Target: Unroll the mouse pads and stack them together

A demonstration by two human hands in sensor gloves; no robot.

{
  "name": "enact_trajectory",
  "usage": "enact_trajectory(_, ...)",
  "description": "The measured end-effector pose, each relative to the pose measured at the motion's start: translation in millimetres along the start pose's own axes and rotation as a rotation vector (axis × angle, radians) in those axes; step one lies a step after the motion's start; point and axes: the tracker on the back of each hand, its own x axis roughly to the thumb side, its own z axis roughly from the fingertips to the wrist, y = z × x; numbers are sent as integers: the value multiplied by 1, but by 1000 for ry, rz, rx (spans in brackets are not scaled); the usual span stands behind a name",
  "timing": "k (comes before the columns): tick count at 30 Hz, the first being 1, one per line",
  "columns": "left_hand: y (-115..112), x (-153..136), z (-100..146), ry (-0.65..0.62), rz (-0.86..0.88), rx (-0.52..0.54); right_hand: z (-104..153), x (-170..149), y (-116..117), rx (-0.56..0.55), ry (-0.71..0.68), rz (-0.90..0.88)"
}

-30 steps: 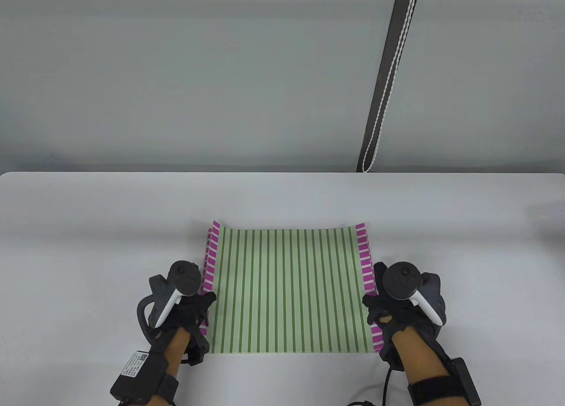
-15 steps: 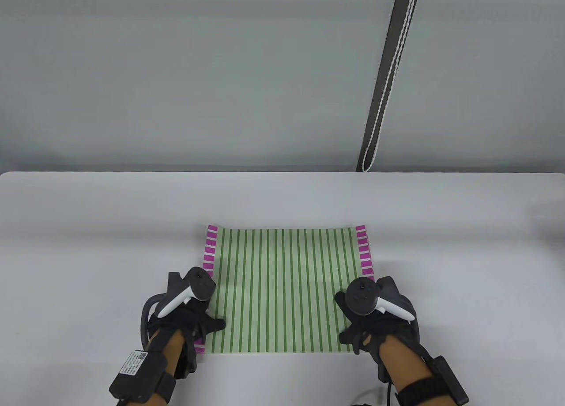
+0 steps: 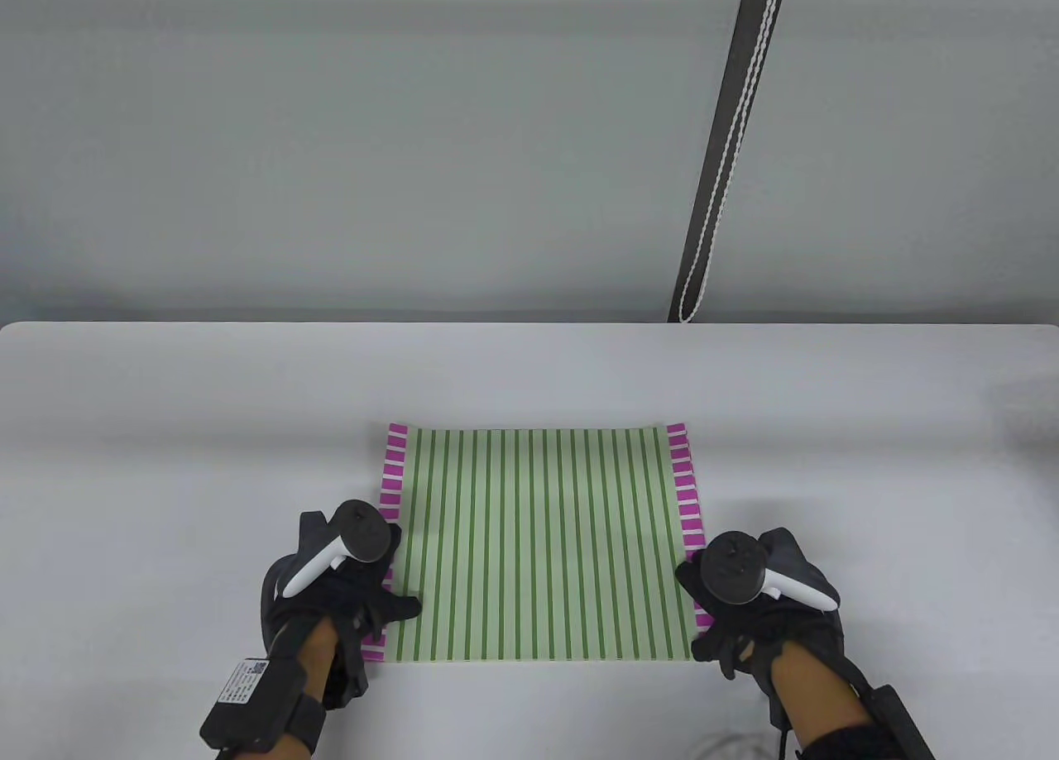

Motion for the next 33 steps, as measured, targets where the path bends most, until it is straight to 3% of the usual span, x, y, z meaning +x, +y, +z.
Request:
enact_trajectory(3,3,4,5,-3,-27,18,4,-2,-10,-63,-26,-69)
enact_trajectory(7,24,6,25,-72,62,86,14,4,-32,-211,-94,-244)
enact_trajectory(12,59,19,62,-382,355,271,32,35,-68,-470,-237,-358)
enact_trajectory(16,69,36,87,-641,560,352,43,65,-79,-531,-396,-452)
enact_trajectory(23,57,55,103,-884,604,280,50,88,-67,-568,-535,-458)
enact_trajectory(30,42,54,99,-967,611,109,40,93,-52,-495,-541,-401)
enact_trajectory(33,38,53,96,-964,592,84,34,91,-47,-459,-550,-447)
